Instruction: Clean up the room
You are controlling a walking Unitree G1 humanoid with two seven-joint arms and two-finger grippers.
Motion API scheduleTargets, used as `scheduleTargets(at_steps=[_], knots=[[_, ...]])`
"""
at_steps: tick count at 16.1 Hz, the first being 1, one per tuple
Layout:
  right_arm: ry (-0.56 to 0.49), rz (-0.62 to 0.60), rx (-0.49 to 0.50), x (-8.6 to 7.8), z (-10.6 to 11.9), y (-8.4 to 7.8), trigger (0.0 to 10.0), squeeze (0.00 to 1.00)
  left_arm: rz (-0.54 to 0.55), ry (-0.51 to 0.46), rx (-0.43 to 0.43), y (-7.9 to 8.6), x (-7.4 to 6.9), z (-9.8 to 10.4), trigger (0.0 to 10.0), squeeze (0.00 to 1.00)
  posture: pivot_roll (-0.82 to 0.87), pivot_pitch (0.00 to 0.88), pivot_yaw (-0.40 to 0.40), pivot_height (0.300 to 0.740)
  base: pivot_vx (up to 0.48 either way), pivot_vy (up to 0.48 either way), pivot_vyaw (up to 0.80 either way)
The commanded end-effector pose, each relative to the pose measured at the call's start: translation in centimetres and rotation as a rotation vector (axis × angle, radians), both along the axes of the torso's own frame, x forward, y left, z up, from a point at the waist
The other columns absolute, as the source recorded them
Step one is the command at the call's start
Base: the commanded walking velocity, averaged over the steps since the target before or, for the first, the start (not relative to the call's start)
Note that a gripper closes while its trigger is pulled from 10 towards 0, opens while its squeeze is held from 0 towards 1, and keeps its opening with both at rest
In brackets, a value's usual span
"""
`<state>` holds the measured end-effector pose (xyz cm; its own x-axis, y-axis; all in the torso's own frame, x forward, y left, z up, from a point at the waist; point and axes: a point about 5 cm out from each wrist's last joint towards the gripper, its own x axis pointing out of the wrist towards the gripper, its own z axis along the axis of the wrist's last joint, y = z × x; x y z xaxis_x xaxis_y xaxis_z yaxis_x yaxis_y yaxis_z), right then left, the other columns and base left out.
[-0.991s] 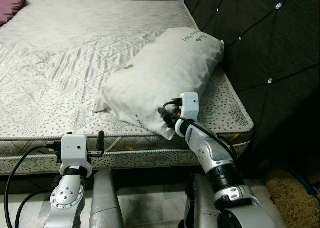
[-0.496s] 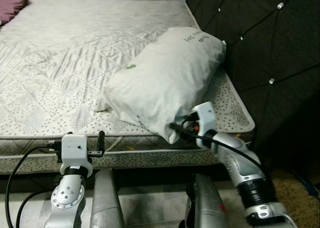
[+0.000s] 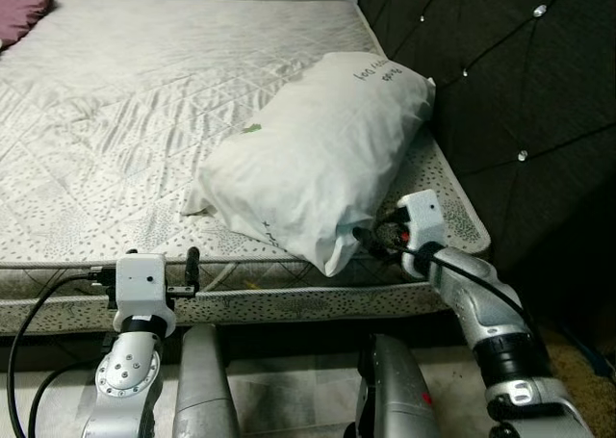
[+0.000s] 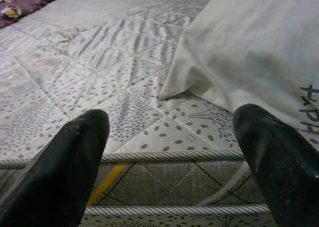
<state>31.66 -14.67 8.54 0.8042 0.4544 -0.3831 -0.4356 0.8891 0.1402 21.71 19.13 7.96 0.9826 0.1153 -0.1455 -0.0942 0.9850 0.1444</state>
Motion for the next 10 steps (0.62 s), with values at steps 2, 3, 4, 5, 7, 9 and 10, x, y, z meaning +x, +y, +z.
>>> scheduleTargets(at_steps=[2, 3, 4, 5, 7, 9, 10], knots=[[-0.007, 0.038, 0.061, 0.3, 0.8, 2.0, 10.0, 1.0, -0.018, 0.008, 0.006, -0.2, 0.1, -0.1, 10.0, 0.0, 0.13, 0.0, -0.053, 0.529, 0.0, 0.0, 0.0], [0.001, 0.051, 0.085, 0.3, 0.7, 3.1, 10.0, 1.0, -0.02, 0.009, 0.009, -0.1, 0.0, 0.0, 10.0, 0.0, 0.14, 0.0, -0.056, 0.529, 0.0, 0.0, 0.0], [0.009, 0.078, 0.102, 0.3, 0.6, 4.2, 10.0, 0.54, -0.018, 0.012, 0.013, 0.2, -0.2, 0.0, 10.0, 0.0, 0.14, 0.0, -0.056, 0.529, 0.0, 0.0, 0.0], [0.007, 0.093, 0.101, 0.3, 0.5, 4.8, 10.0, 0.02, -0.016, 0.014, 0.016, 0.3, -0.3, 0.0, 10.0, 0.0, 0.14, 0.0, -0.056, 0.529, 0.0, 0.0, 0.0], [-0.011, 0.103, 0.098, 0.9, 0.8, 6.3, 10.0, 0.0, -0.009, 0.018, 0.021, 0.5, -0.7, 0.0, 10.0, 0.0, 0.16, 0.0, -0.069, 0.529, 0.0, 0.0, 0.0], [-0.02, 0.095, 0.095, 1.4, 1.1, 7.2, 10.0, 0.0, -0.005, 0.02, 0.022, 0.5, -1.0, 0.1, 10.0, 0.0, 0.17, 0.0, -0.071, 0.529, 0.0, 0.0, 0.0], [-0.021, 0.082, 0.087, 1.6, 1.2, 7.5, 10.0, 0.0, -0.002, 0.023, 0.021, 0.5, -1.3, 0.1, 10.0, 0.0, 0.17, 0.0, -0.073, 0.529, 0.0, 0.0, 0.0]])
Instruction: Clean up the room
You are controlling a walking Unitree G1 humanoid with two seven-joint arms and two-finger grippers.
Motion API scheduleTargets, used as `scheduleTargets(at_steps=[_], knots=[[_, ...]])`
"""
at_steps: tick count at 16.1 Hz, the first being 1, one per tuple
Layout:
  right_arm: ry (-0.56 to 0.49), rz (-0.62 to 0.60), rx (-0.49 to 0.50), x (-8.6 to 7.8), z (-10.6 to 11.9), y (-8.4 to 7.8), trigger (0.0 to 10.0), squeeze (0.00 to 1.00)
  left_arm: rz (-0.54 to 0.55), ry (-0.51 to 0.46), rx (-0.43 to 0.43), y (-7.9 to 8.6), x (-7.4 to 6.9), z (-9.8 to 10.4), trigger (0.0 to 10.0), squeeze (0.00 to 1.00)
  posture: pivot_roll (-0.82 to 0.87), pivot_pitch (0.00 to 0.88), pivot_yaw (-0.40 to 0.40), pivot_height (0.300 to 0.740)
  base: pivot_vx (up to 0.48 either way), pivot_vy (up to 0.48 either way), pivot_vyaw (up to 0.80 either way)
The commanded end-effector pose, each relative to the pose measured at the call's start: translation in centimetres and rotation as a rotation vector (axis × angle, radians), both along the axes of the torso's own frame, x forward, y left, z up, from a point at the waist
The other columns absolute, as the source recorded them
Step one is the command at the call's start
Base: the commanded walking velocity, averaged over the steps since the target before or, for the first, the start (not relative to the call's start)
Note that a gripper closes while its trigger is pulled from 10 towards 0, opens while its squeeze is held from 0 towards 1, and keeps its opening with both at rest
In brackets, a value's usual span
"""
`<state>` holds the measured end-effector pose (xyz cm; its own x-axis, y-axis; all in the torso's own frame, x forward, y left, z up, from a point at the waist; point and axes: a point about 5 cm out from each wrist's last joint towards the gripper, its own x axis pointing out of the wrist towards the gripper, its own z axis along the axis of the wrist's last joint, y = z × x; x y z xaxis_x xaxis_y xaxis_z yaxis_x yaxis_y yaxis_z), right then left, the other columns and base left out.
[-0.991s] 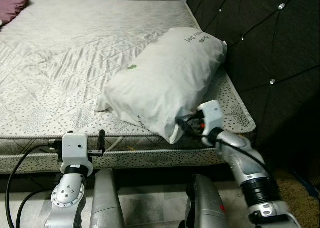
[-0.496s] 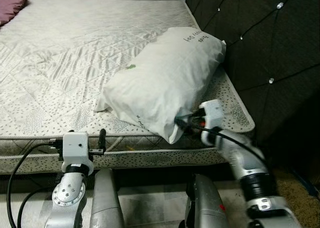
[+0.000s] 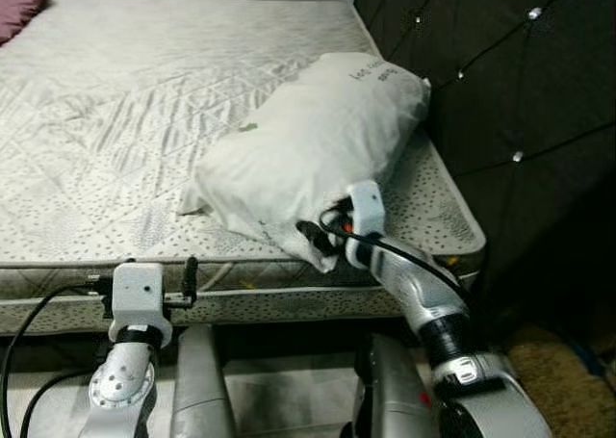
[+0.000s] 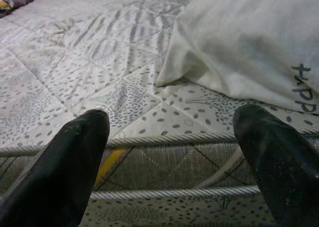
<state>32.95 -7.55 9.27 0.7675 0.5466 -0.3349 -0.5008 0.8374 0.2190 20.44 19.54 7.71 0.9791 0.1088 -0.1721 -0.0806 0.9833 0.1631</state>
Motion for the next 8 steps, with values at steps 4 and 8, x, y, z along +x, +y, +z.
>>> scheduleTargets(at_steps=[4, 8], knots=[[-0.01, -0.052, -0.036, 0.6, 0.5, 2.3, 10.0, 0.0, 0.019, 0.005, 0.002, 0.2, -1.2, 0.7, 10.0, 0.0, 0.18, 0.039, -0.067, 0.529, 0.0, 0.0, 0.0], [0.021, -0.112, 0.073, 0.4, 1.3, 6.3, 0.0, 0.0, -0.019, 0.015, -0.031, -0.6, -1.5, 1.8, 10.0, 0.0, 0.17, 0.116, -0.049, 0.529, 0.0, 0.0, 0.0]])
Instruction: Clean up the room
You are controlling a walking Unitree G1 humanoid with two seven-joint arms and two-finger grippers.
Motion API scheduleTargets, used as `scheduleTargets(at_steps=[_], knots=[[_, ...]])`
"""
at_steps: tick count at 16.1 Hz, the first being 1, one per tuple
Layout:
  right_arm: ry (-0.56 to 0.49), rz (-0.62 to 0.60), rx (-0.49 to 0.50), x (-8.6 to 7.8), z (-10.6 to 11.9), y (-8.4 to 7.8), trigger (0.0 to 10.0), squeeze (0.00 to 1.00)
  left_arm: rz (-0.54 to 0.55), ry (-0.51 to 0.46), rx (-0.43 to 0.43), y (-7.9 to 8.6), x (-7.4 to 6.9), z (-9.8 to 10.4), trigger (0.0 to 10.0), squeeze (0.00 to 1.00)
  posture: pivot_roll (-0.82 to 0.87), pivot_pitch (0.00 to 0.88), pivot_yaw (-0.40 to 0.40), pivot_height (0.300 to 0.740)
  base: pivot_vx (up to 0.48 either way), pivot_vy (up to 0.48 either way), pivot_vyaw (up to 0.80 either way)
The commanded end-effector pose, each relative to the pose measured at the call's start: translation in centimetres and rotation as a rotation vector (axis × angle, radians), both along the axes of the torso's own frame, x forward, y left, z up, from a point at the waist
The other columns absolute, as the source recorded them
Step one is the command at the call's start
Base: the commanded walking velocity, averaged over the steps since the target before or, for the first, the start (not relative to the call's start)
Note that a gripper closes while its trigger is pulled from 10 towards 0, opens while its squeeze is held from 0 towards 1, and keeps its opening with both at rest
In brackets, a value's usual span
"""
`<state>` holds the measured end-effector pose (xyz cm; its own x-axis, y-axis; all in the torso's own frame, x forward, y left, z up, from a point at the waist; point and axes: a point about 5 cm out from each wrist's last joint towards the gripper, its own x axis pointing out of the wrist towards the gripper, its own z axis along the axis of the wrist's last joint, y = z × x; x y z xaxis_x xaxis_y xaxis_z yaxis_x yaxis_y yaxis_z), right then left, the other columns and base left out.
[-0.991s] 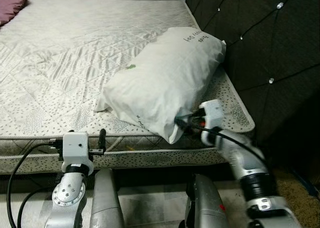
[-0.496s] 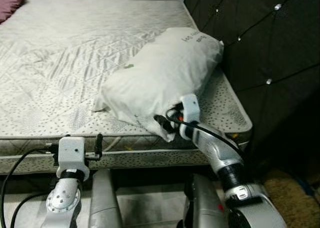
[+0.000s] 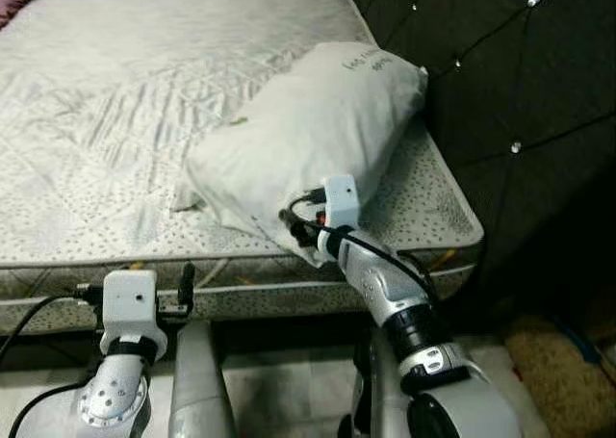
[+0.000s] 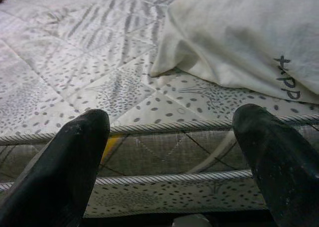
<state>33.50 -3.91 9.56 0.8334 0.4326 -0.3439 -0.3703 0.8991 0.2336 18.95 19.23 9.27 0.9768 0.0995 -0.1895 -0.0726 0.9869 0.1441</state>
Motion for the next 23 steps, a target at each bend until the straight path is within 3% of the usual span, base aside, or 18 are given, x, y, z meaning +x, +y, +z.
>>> scheduleTargets(at_steps=[1, 3, 7, 10, 13, 16, 19, 20, 22, 23], knots=[[0.015, 0.003, 0.081, -0.1, 1.0, 3.0, 0.0, 0.0, -0.02, 0.001, -0.013, -0.4, -0.1, 0.4, 10.0, 0.0, 0.17, 0.119, -0.048, 0.529, 0.0, 0.0, 0.0], [0.038, -0.077, 0.113, 0.3, 1.1, 3.0, 0.0, 0.0, -0.026, 0.007, -0.016, -0.5, -0.3, 0.6, 10.0, 0.0, 0.17, 0.133, -0.043, 0.529, 0.0, 0.0, 0.0], [-0.03, -0.173, 0.15, 1.3, 1.9, 1.7, 0.0, 0.0, -0.045, 0.004, -0.054, -1.2, 0.1, 0.9, 10.0, 0.0, 0.16, 0.134, -0.045, 0.529, 0.0, 0.0, 0.0], [-0.073, -0.246, 0.154, 2.1, 2.0, -0.6, 0.0, 0.0, -0.085, -0.013, -0.09, -2.6, 1.8, 1.4, 10.0, 0.0, 0.14, 0.125, -0.049, 0.529, 0.0, 0.0, 0.0], [-0.072, -0.309, 0.156, 2.7, 1.7, -2.2, 0.0, 0.0, -0.086, -0.016, -0.087, -2.8, 2.4, 1.3, 10.0, 0.0, 0.13, 0.108, -0.052, 0.529, 0.0, 0.0, 0.0], [-0.095, -0.39, 0.129, 4.4, 2.8, -5.3, 0.0, 0.0, -0.073, -0.035, -0.077, -2.6, 3.2, 1.3, 10.0, 0.0, 0.13, 0.072, -0.06, 0.529, 0.0, 0.0, 0.0], [-0.14, -0.491, 0.106, 6.4, 5.5, -9.6, 0.0, 0.0, -0.058, -0.051, -0.064, -2.5, 4.1, 1.2, 10.0, 0.0, 0.12, 0.023, -0.065, 0.529, 0.0, 0.0, 0.0], [-0.168, -0.552, 0.085, 7.1, 7.1, -11.9, 0.0, 0.0, -0.054, -0.055, -0.072, -2.6, 4.5, 1.0, 10.0, 0.0, 0.11, 0.0, -0.065, 0.529, 0.0, 0.0, 0.0], [-0.22, -0.599, 0.046, 7.7, 9.0, -14.1, 0.0, 0.0, -0.053, -0.063, -0.078, -2.7, 5.0, 1.0, 10.0, 0.0, 0.1, 0.0, -0.063, 0.529, 0.0, 0.0, 0.0], [-0.256, -0.652, 0.005, 7.7, 10.3, -16.3, 0.0, 0.0, -0.054, -0.068, -0.079, -2.8, 5.3, 0.9, 10.0, 0.0, 0.09, 0.0, -0.067, 0.529, 0.0, 0.0, 0.0]])
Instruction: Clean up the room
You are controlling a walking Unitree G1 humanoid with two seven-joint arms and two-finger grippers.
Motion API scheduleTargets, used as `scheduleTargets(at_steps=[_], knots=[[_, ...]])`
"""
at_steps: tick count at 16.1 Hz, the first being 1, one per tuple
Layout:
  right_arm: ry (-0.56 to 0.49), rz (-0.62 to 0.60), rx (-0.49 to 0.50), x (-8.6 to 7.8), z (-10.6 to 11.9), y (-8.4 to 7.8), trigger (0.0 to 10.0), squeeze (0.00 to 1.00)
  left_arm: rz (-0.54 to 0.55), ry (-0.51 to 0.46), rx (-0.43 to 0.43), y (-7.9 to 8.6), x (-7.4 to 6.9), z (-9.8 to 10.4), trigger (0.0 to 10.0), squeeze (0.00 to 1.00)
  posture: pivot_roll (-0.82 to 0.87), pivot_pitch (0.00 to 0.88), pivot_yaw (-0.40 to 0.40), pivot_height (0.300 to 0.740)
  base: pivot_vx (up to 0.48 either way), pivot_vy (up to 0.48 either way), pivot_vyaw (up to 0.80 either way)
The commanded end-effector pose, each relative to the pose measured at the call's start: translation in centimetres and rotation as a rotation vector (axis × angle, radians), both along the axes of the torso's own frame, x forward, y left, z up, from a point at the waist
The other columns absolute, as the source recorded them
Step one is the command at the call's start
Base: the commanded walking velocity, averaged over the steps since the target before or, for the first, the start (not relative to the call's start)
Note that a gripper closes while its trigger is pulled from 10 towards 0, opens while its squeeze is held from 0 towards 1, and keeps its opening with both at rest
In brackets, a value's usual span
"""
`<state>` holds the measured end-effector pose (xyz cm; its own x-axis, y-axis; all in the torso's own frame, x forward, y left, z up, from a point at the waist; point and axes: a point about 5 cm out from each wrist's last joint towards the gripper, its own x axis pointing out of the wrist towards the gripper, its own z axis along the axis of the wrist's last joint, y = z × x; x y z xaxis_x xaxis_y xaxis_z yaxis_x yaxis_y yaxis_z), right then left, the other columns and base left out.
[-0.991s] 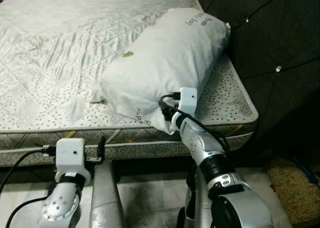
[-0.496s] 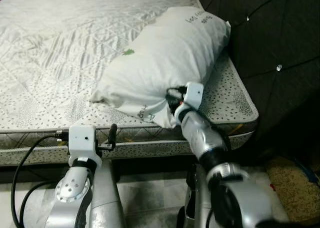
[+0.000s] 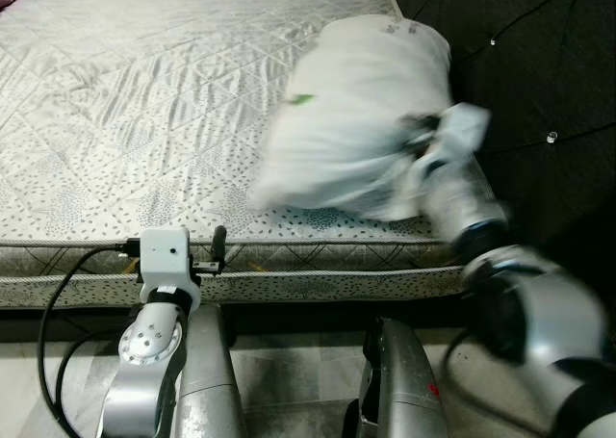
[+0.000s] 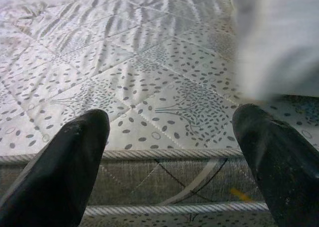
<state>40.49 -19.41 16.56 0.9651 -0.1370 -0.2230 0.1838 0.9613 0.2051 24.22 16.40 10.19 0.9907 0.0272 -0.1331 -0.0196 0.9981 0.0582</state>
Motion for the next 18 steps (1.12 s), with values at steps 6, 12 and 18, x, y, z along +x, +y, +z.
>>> scheduleTargets(at_steps=[6, 12, 18], knots=[[-0.033, -0.231, -0.109, -1.8, 1.5, -8.9, 0.0, 0.0, -0.01, -0.029, 0.004, -0.3, 0.6, -0.1, 10.0, 0.0, 0.1, 0.0, -0.064, 0.529, 0.0, 0.0, 0.0], [0.11, -0.126, 0.028, -4.3, -6.9, -5.0, 0.0, 0.0, -0.054, -0.046, 0.008, -0.7, 1.9, 0.1, 10.0, 0.0, 0.07, 0.0, -0.012, 0.529, 0.0, 0.0, 0.0], [-0.011, -0.115, -0.093, -2.6, -2.8, -5.7, 0.0, 0.0, -0.022, -0.05, 0.014, -0.3, 2.1, -0.1, 10.0, 0.0, 0.07, 0.0, -0.025, 0.529, 0.0, 0.0, 0.0]])
